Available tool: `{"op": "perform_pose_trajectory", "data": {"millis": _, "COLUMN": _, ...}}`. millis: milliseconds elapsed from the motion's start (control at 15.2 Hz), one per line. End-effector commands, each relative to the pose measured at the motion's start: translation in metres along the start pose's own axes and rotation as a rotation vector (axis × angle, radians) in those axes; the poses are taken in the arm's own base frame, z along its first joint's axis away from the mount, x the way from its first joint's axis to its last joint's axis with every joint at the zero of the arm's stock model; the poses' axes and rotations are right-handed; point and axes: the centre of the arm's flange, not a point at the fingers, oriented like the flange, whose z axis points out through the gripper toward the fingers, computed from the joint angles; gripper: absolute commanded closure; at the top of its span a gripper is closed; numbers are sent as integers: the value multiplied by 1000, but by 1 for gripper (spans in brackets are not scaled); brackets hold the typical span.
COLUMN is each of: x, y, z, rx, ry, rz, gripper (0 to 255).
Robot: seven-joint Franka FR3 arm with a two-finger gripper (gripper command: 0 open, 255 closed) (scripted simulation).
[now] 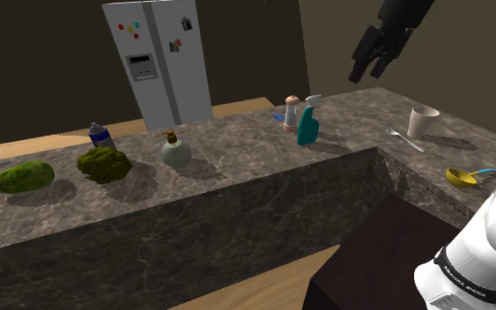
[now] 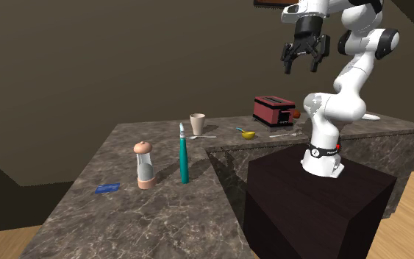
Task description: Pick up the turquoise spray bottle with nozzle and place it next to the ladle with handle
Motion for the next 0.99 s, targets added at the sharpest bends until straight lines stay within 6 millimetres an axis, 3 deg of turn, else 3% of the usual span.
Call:
{"op": "perform_pose_trajectory", "data": {"millis": 0, "x": 0, "y": 0, "z": 0, "rx": 0, "ry": 0, "rz": 0, "gripper": 0}}
{"op": "perform_pose_trajectory", "data": {"millis": 462, "x": 1, "y": 89, "z": 49, "rx": 65, "ry": 33, "rz": -201, "gripper": 0}}
{"op": "perform_pose_trajectory", "data": {"millis": 924, "x": 20, "y": 173, "z": 102, "rx": 129, "ry": 66, "rz": -402, "gripper": 0}}
